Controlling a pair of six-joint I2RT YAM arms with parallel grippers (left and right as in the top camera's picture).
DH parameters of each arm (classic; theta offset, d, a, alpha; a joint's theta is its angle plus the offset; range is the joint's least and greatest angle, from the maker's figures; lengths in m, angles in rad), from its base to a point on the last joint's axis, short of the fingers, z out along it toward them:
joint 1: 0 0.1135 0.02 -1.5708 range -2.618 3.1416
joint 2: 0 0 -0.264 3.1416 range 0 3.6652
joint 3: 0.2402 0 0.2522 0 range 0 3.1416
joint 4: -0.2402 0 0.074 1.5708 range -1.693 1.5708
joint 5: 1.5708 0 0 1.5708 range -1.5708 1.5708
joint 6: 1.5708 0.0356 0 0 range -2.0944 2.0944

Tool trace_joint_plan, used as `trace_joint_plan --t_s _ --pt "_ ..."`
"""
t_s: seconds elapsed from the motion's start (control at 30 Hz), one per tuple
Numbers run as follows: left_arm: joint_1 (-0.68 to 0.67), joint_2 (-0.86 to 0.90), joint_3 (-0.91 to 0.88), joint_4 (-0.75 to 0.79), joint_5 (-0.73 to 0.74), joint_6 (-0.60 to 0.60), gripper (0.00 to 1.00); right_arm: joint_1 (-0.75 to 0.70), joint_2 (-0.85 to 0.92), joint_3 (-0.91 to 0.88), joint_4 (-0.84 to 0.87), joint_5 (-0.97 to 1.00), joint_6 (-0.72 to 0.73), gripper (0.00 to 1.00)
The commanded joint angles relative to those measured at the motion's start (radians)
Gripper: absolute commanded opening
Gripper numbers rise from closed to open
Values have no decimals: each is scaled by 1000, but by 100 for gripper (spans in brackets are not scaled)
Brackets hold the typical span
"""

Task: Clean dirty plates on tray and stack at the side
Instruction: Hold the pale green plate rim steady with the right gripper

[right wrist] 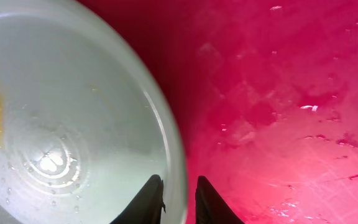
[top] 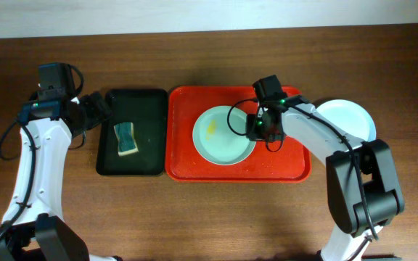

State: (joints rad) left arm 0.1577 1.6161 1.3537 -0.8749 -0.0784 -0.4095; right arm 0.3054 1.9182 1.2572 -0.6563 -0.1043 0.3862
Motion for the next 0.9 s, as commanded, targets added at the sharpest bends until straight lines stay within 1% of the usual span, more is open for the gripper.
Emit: trace_joint_plan --t_s 0.0,0.27,0.43,0.6,0.7,0.87 --pt "0 -12 1 -1 4 -9 99 11 7 -14 5 41 16 20" --pt "0 -12 1 -1 4 -9 100 16 7 -35 41 53 16 19" --pt "0 -12 1 -1 4 -9 99 16 7 -51 56 53 16 15" --pt "0 -12 1 -1 4 -9 99 16 7 -51 65 54 16 15" --pt "0 -12 1 -1 4 -9 99 16 7 -51 79 53 16 5" --pt "0 -12 1 -1 4 -9 99 16 7 -53 81 53 16 4"
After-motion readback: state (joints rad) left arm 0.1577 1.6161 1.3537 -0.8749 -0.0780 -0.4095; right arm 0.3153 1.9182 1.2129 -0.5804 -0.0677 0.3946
